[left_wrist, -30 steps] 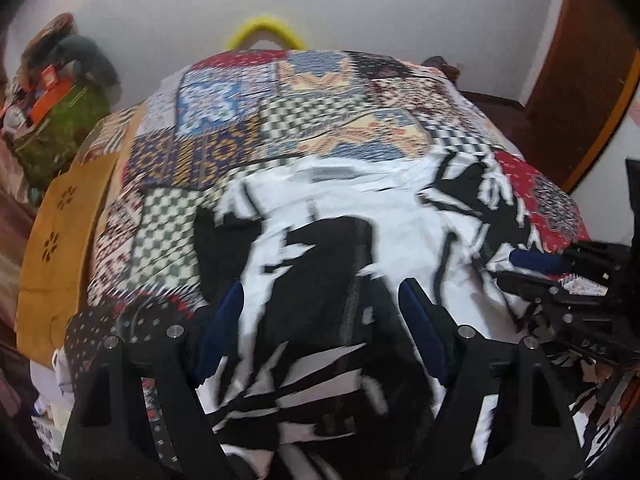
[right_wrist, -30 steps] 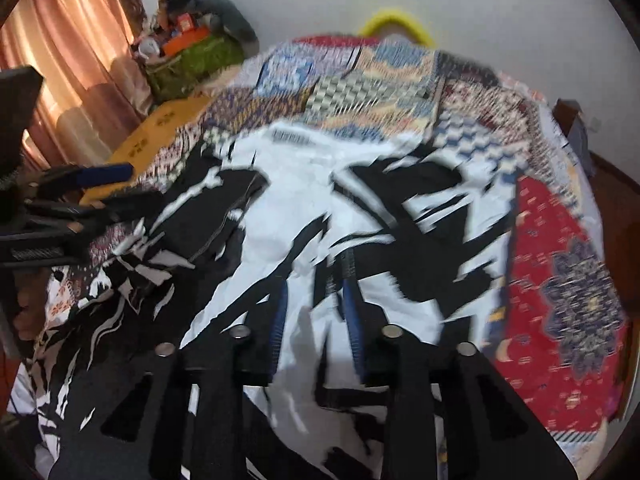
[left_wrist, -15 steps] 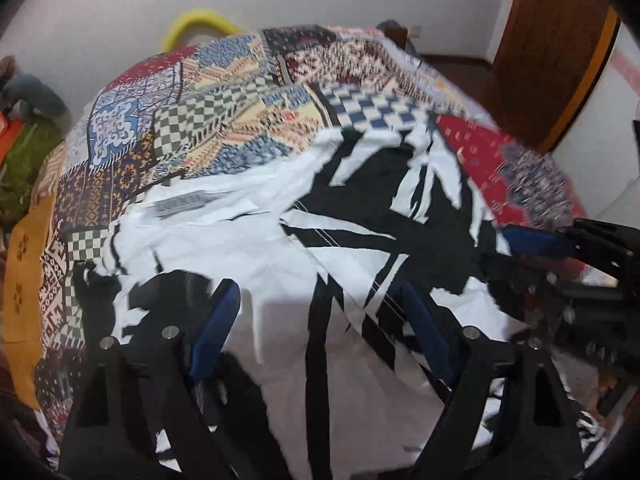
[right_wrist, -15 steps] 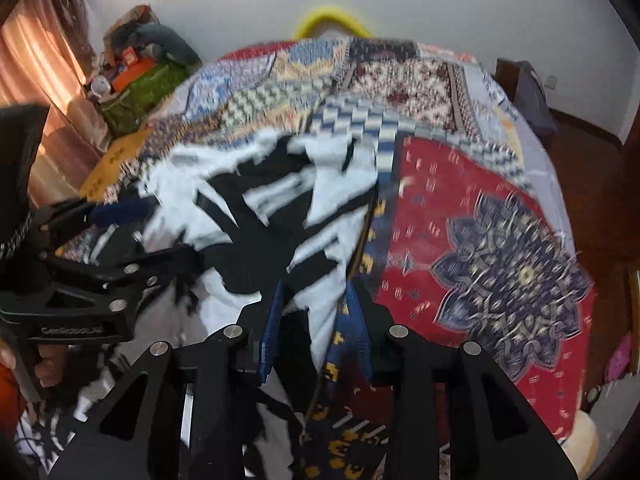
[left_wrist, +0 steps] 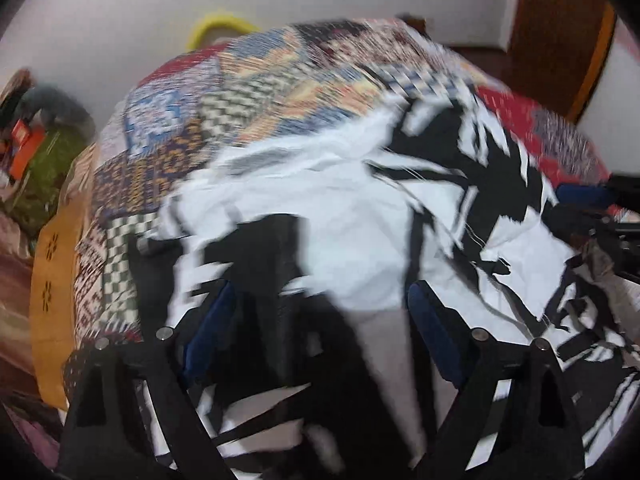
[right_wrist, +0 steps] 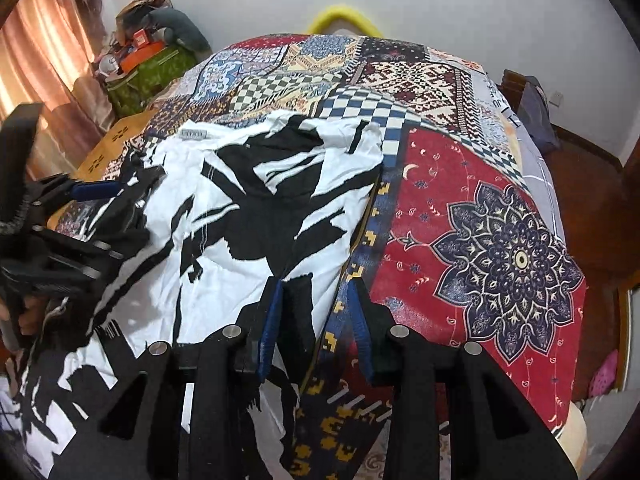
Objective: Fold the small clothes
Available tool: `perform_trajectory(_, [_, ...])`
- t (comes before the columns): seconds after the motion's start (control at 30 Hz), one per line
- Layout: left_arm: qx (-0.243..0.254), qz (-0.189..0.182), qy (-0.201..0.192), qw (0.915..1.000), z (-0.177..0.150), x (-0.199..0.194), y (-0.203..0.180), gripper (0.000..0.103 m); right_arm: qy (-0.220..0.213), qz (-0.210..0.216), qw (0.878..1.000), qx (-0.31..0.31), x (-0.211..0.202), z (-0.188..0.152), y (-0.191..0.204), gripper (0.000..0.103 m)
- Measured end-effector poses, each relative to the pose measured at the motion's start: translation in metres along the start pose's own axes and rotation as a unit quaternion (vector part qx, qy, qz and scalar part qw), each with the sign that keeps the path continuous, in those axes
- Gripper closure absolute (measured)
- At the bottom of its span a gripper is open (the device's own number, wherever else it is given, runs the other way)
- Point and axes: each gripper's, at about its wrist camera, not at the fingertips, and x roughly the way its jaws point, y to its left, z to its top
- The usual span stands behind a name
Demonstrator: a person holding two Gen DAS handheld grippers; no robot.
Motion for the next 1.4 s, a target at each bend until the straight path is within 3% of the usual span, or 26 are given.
perform_trajectory(0.17, [-0.061, 0.04, -0.024, 0.9971, 0.001, -0.022, 0.07, 0.014, -0.015, -0.001, 1.0, 0.014, 0.0, 0.015, -0.001, 0.07])
perform_trajectory(0.33, [-0.143, 0.061, 0.014, 0.9877, -0.012, 0.007, 0.143, 0.014, -0.018, -0.003, 0.999, 0.028, 0.015, 0.031, -0.007, 0.064])
perform_trajectory(0.4, [-0.167, 0.053, 0.038, 0.9837, -0.019, 0.027, 0.159, 0.014, -0.011, -0.003, 0.999, 0.034, 0.024, 0.036, -0.01, 0.064])
perform_trajectory(0.57, [-0.205, -0.011, 0.065, 0.9765, -0.022, 0.063, 0.167, 0.017, 0.001, 0.004, 0.999, 0.048, 0.048, 0.048, -0.014, 0.064])
perform_trajectory(0.6, [-0.211, -0.018, 0.066, 0.9751, -0.021, 0.069, 0.168, 0.025, -0.001, 0.007, 0.999, 0.049, 0.05, 0.05, -0.014, 0.065])
perform_trajectory(0.63, [-0.22, -0.027, 0.068, 0.9727, -0.019, 0.074, 0.17, 0.03, -0.007, 0.006, 0.999, 0.048, 0.051, 0.052, -0.012, 0.073])
perform_trajectory(0.7, [-0.24, -0.054, 0.073, 0.9664, -0.014, 0.084, 0.174, 0.064, -0.009, 0.0, 0.999, 0.042, 0.052, 0.056, -0.009, 0.09])
perform_trajectory(0.73, [-0.247, -0.063, 0.073, 0.9642, -0.011, 0.086, 0.175, 0.071, -0.007, -0.001, 0.999, 0.04, 0.054, 0.059, -0.008, 0.093])
perform_trajectory(0.8, [-0.238, -0.049, 0.069, 0.9677, -0.001, 0.088, 0.174, 0.091, -0.009, -0.001, 0.999, 0.031, 0.054, 0.063, -0.006, 0.096])
perform_trajectory(0.87, [-0.207, -0.023, 0.059, 0.9762, 0.009, 0.087, 0.167, 0.094, -0.015, -0.017, 1.0, 0.012, 0.054, 0.068, -0.003, 0.097])
perform_trajectory(1.0, [-0.178, 0.012, 0.04, 0.9832, 0.031, 0.084, 0.166, 0.095, -0.029, -0.034, 0.999, 0.005, 0.055, 0.083, -0.007, 0.098])
perform_trajectory(1.17, [-0.214, 0.014, 0.044, 0.9757, 0.046, 0.092, 0.18, 0.092, -0.024, -0.045, 0.999, 0.019, 0.063, 0.093, -0.013, 0.095])
perform_trajectory(1.27, [-0.217, 0.018, 0.055, 0.9745, 0.04, 0.091, 0.18, 0.08, -0.021, -0.045, 0.999, 0.017, 0.057, 0.086, -0.01, 0.085])
perform_trajectory(1.33, [-0.206, 0.01, 0.057, 0.9769, 0.03, 0.084, 0.177, 0.065, -0.019, -0.037, 0.999, 0.009, 0.049, 0.076, -0.005, 0.07])
perform_trajectory(1.4, [-0.189, 0.008, 0.052, 0.9805, 0.017, 0.073, 0.17, 0.051, -0.02, -0.03, 0.999, -0.001, 0.042, 0.067, 0.001, 0.068])
